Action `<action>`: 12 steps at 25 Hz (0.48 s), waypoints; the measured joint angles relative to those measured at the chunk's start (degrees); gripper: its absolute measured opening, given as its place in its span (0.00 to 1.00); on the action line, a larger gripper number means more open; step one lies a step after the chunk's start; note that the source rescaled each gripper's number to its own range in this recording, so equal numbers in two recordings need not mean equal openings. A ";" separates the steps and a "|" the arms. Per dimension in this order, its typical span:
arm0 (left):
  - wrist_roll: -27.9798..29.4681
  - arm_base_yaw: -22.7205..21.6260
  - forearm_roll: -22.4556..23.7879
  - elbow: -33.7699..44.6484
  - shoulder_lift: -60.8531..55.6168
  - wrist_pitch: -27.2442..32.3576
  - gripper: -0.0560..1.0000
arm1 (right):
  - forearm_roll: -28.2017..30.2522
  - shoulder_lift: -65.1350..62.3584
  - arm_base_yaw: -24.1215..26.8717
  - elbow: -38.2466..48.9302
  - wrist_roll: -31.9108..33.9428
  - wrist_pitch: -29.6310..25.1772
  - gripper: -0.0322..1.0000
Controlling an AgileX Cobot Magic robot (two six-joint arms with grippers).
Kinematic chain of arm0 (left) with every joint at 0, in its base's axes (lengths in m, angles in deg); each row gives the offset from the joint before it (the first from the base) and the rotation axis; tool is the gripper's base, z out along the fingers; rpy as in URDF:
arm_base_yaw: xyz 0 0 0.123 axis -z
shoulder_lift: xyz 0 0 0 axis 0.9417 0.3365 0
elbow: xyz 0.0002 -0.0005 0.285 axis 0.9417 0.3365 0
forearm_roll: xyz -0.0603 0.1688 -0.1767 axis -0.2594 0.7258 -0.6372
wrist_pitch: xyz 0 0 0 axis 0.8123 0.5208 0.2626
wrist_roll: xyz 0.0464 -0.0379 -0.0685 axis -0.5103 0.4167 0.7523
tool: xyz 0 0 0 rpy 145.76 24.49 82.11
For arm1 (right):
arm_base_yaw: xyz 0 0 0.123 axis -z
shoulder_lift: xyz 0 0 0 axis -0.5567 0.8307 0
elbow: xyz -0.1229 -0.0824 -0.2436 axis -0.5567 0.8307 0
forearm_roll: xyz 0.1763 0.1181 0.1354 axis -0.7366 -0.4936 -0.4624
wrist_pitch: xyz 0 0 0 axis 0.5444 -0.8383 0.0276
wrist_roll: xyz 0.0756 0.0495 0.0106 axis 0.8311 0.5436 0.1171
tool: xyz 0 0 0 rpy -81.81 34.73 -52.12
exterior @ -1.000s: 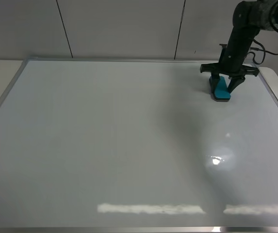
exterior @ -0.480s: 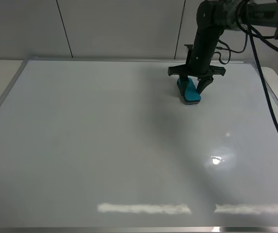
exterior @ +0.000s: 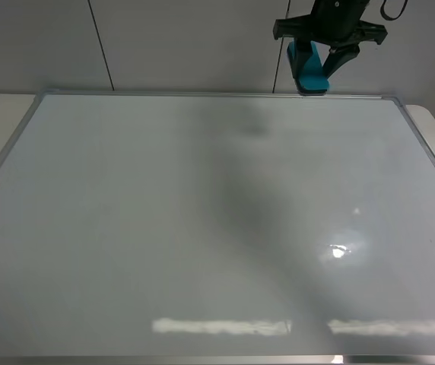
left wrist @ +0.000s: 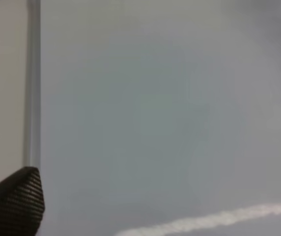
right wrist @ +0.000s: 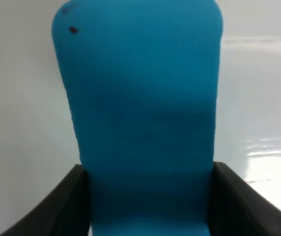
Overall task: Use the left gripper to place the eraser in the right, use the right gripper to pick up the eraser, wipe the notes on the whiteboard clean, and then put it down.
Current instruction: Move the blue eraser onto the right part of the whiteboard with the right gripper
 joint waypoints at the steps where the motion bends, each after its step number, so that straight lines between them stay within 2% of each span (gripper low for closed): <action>1: 0.00 0.00 0.00 0.00 0.00 0.00 1.00 | 0.00 -1.37 0.00 1.05 0.00 0.05 0.08; 5: 0.00 0.00 0.00 0.00 0.00 0.00 1.00 | -0.13 -9.54 0.00 8.58 0.49 1.34 0.08; 8: 0.00 0.00 0.00 0.00 0.00 0.00 1.00 | -0.34 -17.42 0.00 17.67 2.38 8.82 0.08; 12: 0.00 0.00 0.00 0.00 0.00 0.00 1.00 | -0.27 -27.80 0.00 34.60 5.76 18.40 0.08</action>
